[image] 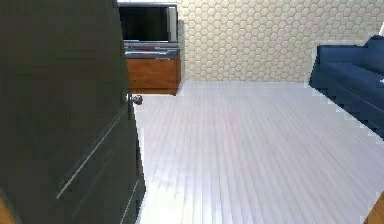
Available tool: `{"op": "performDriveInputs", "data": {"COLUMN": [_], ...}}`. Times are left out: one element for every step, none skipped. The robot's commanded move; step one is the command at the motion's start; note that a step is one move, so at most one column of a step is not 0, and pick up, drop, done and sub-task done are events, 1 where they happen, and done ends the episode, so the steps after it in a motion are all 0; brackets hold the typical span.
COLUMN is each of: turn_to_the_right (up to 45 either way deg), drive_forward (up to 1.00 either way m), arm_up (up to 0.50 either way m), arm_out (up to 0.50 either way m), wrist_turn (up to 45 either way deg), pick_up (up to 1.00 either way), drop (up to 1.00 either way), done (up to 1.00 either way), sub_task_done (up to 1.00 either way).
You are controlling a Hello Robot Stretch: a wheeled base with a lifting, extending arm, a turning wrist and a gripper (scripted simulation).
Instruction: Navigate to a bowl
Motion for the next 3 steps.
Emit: {"op": "performDriveInputs", "data": {"turn_to_the_right": [0.0, 0.0, 0.0], "drive_forward": [1.00, 0.35, 0.45], "arm_up": [0.00, 0.00, 0.00], "arm_out": [0.00, 0.00, 0.00], "wrist_turn": [0.0, 0.0, 0.0], "pick_up": [0.00, 0.00, 0.00], "drop": [0.00, 0.00, 0.00], "done": [0.00, 0.00, 0.00], "sub_task_done": [0.00, 0.00, 0.00]}}
